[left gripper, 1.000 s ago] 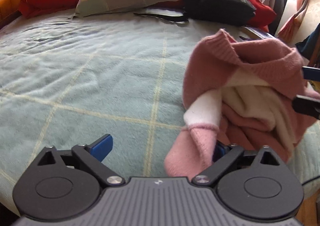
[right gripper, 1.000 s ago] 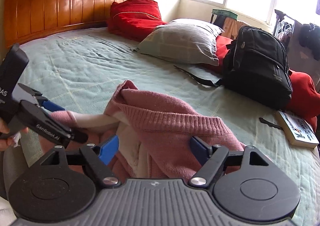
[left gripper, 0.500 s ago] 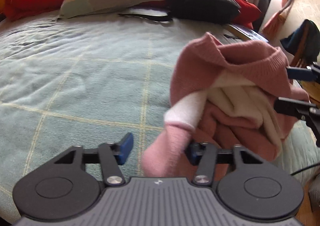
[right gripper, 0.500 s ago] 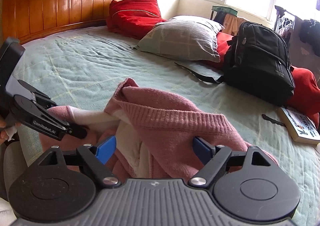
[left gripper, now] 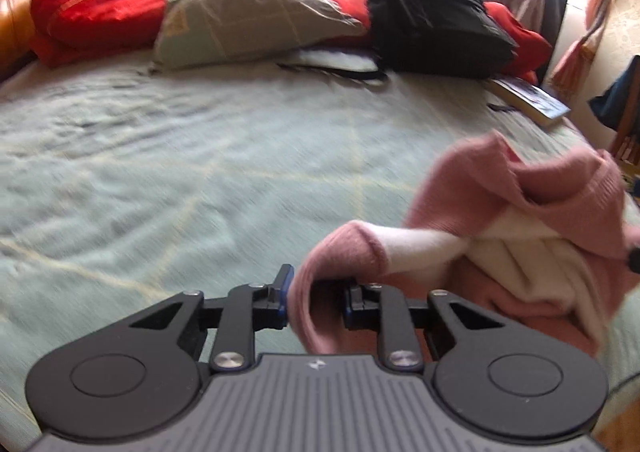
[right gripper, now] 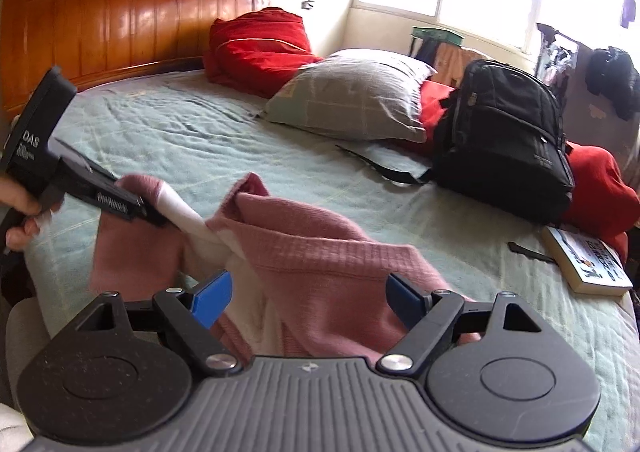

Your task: Fold clothes

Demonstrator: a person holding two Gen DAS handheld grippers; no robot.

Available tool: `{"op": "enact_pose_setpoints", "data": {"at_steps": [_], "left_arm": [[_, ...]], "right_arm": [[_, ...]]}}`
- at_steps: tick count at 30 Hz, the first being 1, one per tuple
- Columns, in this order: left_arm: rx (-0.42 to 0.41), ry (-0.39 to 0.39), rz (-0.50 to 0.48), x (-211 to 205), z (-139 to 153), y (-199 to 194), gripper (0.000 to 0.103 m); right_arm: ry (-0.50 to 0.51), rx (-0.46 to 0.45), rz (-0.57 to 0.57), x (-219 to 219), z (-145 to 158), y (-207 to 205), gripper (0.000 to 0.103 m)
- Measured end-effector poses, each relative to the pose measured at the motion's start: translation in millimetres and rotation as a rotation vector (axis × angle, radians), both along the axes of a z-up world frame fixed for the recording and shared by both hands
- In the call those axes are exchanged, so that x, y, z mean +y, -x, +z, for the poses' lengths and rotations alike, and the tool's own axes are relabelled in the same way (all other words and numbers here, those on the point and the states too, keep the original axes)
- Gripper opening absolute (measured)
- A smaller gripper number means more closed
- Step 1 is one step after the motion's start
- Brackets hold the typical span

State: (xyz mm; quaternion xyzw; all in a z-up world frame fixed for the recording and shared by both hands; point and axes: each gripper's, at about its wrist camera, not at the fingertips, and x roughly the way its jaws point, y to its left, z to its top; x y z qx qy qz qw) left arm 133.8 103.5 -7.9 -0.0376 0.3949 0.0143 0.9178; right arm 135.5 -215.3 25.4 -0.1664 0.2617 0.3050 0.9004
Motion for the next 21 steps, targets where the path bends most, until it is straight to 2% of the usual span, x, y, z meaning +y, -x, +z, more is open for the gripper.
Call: {"op": "enact_pose_setpoints", "data": {"at_steps": [1,6,11,12,14,17,21], "left_arm": [[-0.003,-0.023,0.021,6,2,-5,0.013],[0.022,0.010,0.041,33,-2,-27,0.014],[0.038,0.009,-0.008,31,-13,-28,0.022],[0.044,0.007,-0.014,30,-14,-27,0.025],[0.034,-0.007,-0.032,27,-13,-22,0.045],[0.010,-0.023,-0.065,21,-6,-13,0.062],[-0.052,-0.045,-0.103,10,7,3,0.077]], "right_arm": [[0.000,0.002,-0.014,-2,0,-2,0.088],[-0.016,0.030,-0.057,-11,-3,-13,0.088],[-0.028,0.058,-0.067,-13,-5,-21,0.088],[-0.022,0.054,-0.065,-11,-4,-22,0.088],[0.004,0.038,-0.049,-4,-3,-25,0.088],[0.062,0.014,-0.029,12,-2,-29,0.088],[0.231,0.008,0.001,45,-14,-39,0.092]]}}
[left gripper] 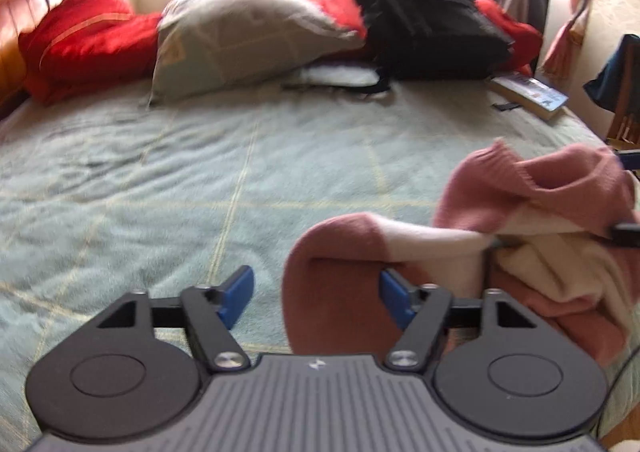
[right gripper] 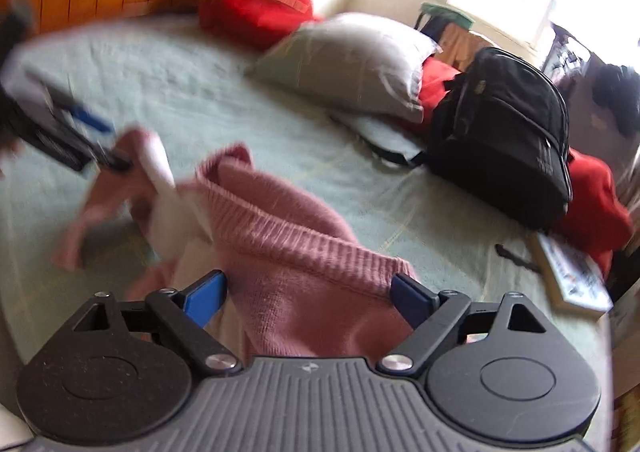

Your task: Fold clothes

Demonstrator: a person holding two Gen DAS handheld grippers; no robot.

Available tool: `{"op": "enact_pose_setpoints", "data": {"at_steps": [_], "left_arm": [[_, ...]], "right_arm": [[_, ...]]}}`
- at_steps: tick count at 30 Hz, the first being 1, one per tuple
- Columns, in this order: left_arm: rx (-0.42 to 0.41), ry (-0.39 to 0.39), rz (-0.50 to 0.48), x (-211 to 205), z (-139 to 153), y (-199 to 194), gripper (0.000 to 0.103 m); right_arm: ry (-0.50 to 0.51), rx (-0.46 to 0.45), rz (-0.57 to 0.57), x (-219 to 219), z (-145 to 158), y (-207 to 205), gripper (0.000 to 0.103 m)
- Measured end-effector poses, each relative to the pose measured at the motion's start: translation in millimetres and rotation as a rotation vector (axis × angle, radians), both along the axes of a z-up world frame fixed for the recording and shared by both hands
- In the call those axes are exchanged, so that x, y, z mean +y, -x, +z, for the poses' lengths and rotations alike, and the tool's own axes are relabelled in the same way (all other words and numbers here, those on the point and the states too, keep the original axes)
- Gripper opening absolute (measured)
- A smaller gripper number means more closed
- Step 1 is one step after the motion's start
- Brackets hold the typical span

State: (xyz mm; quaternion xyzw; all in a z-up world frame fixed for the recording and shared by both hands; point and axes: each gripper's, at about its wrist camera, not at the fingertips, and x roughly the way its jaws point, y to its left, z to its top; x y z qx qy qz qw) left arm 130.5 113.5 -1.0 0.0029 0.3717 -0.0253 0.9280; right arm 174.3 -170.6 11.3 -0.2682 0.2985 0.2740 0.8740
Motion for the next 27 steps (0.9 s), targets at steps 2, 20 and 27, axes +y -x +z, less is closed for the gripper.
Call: {"op": "enact_pose_setpoints", "data": {"at_steps": [2,20,27], "left_arm": [[-0.024,-0.002,-0.021,-6,5,7,0.080],[0.004,0.196,-0.217,-45,8,16,0.087],[0.119,0.372,-0.263,-67,-24,-2,0.087]], "right_arm": [[0.071,-0.009,0.004,12,-9,-9,0.092],[-0.112,0.048,-0.119,-24,17,-46,0.092],[-0.241,0.081,-0.047,-46,25,-14,0.093]]}}
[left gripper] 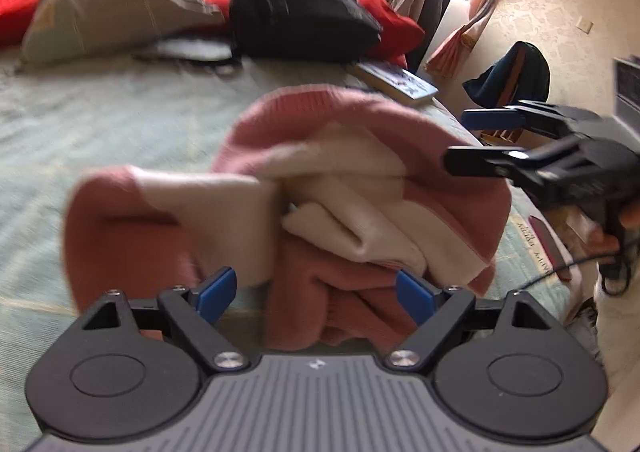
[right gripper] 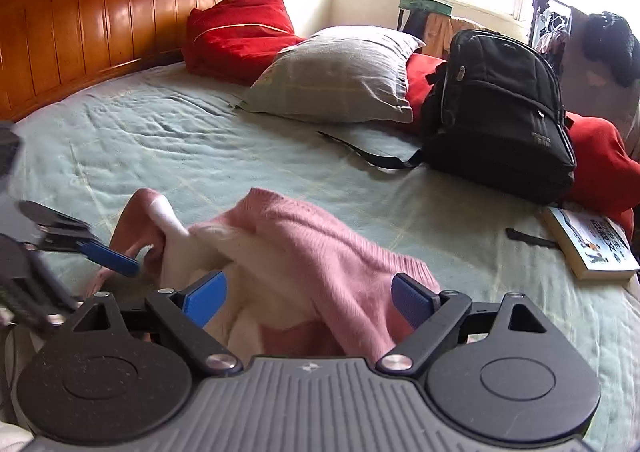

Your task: Fold clothes

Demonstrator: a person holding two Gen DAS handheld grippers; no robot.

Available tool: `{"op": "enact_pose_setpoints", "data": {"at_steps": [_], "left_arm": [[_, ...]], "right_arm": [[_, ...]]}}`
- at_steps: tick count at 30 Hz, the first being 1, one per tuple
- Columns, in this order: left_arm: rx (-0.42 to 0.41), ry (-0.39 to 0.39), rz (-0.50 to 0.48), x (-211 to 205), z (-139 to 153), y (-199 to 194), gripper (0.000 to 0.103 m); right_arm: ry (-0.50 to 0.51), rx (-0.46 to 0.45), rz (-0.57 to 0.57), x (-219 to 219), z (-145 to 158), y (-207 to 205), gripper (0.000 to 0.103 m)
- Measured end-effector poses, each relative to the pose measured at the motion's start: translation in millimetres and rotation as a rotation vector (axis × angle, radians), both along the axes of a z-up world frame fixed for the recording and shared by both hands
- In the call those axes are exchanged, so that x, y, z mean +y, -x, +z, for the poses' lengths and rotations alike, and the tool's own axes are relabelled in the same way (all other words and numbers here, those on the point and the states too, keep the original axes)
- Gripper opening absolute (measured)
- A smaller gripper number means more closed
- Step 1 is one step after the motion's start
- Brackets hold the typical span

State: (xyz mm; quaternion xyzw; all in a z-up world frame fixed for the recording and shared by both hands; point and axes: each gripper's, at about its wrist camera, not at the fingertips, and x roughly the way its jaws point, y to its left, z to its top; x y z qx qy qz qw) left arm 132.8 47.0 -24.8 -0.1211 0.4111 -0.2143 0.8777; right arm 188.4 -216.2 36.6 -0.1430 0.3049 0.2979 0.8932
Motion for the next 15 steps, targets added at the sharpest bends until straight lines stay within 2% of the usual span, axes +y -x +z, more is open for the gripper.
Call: {"op": "enact_pose_setpoints", "data": {"at_steps": [3,4,9,15], "left_arm": [[0.121,0.149,0.008,1,-24,-21,0.087],[0.145,0.175,0.011,1,-30,-26,0.087],[0.184,0.221,0.031,-6,-44,-47,0.089],[0.119,0.210,0.065,-2,-35,-56,0.089]], "right_arm": [[-0.008,0.018,-0.028,-12,-7,5,0.093],[-0.014,0.029,-0.038,-17,-10,6,0.093],[-0.043,0.094,-0.119,-46,-27,5,0.093],[-0.125,0.157,-0.188,-85,-41,12,0.095]]}}
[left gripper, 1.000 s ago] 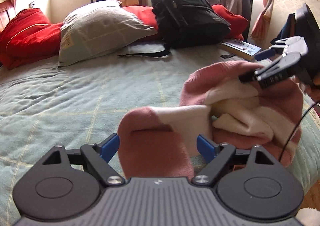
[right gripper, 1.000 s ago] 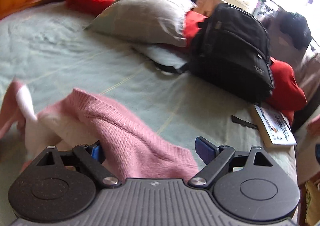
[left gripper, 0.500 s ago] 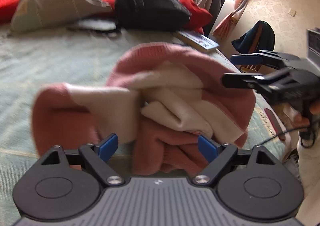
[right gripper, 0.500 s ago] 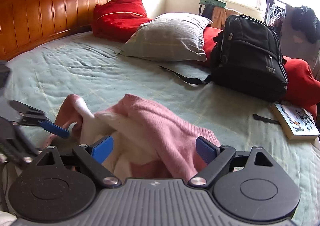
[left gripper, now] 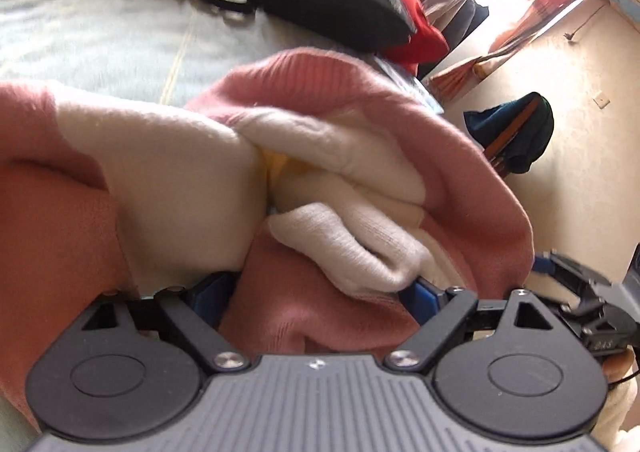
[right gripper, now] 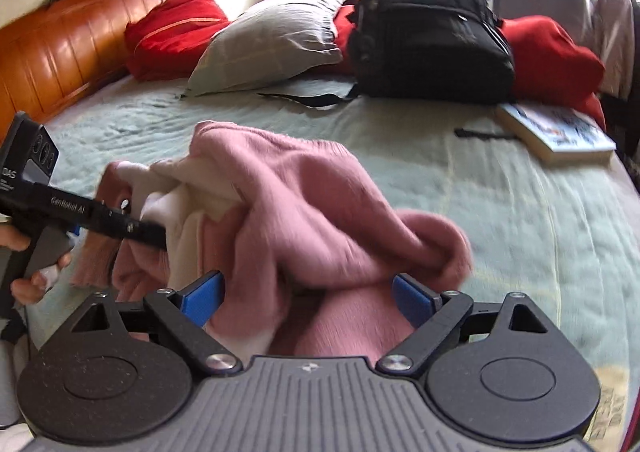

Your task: Fold clothes

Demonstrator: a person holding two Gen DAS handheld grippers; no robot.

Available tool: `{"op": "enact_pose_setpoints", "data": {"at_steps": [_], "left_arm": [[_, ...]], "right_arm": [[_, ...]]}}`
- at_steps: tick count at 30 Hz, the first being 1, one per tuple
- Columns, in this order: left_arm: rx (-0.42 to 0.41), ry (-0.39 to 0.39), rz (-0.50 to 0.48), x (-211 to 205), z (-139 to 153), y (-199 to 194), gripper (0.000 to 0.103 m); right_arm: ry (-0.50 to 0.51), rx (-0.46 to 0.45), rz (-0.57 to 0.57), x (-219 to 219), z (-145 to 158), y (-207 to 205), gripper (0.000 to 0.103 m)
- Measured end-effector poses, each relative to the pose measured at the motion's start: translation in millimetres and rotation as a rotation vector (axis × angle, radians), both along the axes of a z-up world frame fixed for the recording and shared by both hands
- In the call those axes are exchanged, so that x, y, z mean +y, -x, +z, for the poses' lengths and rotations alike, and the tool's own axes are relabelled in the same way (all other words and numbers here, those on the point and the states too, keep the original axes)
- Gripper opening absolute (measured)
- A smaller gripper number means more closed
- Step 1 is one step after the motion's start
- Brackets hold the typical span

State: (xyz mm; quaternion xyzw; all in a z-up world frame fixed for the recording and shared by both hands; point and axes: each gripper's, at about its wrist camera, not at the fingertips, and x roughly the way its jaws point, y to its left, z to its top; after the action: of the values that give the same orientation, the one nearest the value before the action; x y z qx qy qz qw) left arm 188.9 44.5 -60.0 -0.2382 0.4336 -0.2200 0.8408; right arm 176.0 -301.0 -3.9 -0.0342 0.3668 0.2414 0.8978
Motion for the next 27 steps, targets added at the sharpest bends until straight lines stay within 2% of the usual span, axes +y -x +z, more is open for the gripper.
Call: {"op": "enact_pose_setpoints", "data": {"at_steps": [3,6,10,14,17,20,24,27], "left_arm": [[-0.006,0.016,0.020,10,0,0,0.089],[0.008,0.022,0.026,18,-4,7,0.089],[-0.004,0.008,0.053,28,-5,19,0.090],[0.012,0.071,0.065,35,-10,17,0.091],[0.069,0.144,0.040,31,-20,2,0.092],[0.094,0.155,0.044,25,-27,-13,0.092],[0.070,0.162,0.080,27,-24,-23,0.092],[0.015,0.154,0.092,36,-17,-18,0.092]], "right_arm": [[-0.070,0.024,-0.008,-16,-5,4,0.101],[-0.117,0.087,-0.010,-21,-19,4,0.101],[-0.064,0.139,-0.016,-13,-40,4,0.101],[-0.077,0.169,-0.005,-8,-48,1,0.101],[-0.081,0.173,0.007,-2,-48,0,0.101],[-0.081,0.171,0.002,1,-47,-1,0.101],[-0.085,0.174,-0.007,0,-48,0,0.101],[-0.080,0.176,-0.017,-5,-50,1,0.101]]}}
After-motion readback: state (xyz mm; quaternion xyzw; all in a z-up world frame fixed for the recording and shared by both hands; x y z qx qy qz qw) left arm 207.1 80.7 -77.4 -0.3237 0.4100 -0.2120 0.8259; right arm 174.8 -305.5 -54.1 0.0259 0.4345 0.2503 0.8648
